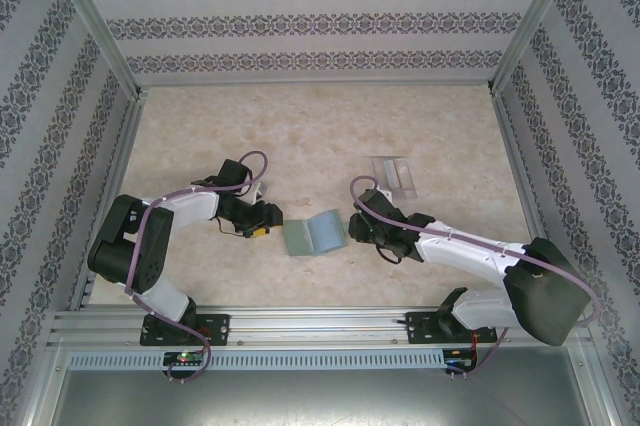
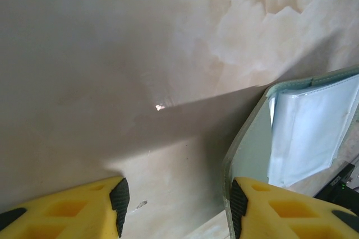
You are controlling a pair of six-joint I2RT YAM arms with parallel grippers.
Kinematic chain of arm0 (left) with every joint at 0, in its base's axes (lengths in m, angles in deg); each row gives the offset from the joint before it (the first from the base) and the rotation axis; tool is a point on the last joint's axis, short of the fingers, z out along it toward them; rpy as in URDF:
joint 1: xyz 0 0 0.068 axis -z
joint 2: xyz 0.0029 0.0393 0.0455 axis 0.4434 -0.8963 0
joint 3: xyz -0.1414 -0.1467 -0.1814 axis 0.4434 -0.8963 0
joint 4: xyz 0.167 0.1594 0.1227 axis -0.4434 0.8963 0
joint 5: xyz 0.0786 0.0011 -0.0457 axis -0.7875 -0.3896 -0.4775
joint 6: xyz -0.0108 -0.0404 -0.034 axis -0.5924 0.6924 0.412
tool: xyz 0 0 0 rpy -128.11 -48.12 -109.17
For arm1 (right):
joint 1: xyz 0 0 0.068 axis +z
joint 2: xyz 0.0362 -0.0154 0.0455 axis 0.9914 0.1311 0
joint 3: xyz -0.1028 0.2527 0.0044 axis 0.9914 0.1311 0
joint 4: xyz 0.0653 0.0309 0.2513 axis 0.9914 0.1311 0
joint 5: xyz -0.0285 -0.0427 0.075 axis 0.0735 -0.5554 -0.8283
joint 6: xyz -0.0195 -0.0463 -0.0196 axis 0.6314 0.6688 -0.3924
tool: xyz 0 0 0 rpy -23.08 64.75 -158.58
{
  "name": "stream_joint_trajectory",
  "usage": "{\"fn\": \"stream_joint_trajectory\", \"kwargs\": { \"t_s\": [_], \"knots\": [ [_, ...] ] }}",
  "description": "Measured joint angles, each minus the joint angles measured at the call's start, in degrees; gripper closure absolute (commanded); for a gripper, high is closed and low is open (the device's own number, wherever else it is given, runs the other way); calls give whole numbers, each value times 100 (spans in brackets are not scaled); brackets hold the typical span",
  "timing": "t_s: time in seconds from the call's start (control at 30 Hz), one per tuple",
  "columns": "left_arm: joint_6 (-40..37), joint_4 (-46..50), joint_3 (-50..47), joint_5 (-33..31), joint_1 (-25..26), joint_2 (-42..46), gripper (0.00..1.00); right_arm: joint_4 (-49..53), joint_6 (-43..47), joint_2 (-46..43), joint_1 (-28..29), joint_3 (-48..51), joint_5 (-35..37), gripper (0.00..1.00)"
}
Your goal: Put the credit cards into the card holder
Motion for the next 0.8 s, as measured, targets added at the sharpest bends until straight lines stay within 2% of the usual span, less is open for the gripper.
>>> {"fn": "stream_joint_trajectory", "kwargs": {
  "t_s": [0.17, 0.4, 0.57, 0.63, 0.67, 0.8],
  "knots": [
    [-42, 15, 15, -151, 79, 4, 46, 444, 254, -68, 133, -282, 111, 55],
    [-42, 33, 37, -269, 146, 22, 46, 741, 793, -98, 664, -1073, 341, 51],
    [-42, 33, 37, -278, 151, 33, 43, 791, 1165, 656, 1025, -1611, 271, 47],
    [4, 13, 37, -216, 155, 35, 41, 796, 1244, 1045, 1102, -1794, 125, 34],
    [46, -2, 35, -179, 149, 35, 41, 815, 1300, 1215, 1145, -1882, 79, 31],
    [413, -267, -101, 90, 17, 66, 39, 855, 1386, 1882, 1375, -2208, 35, 29]
  ]
}}
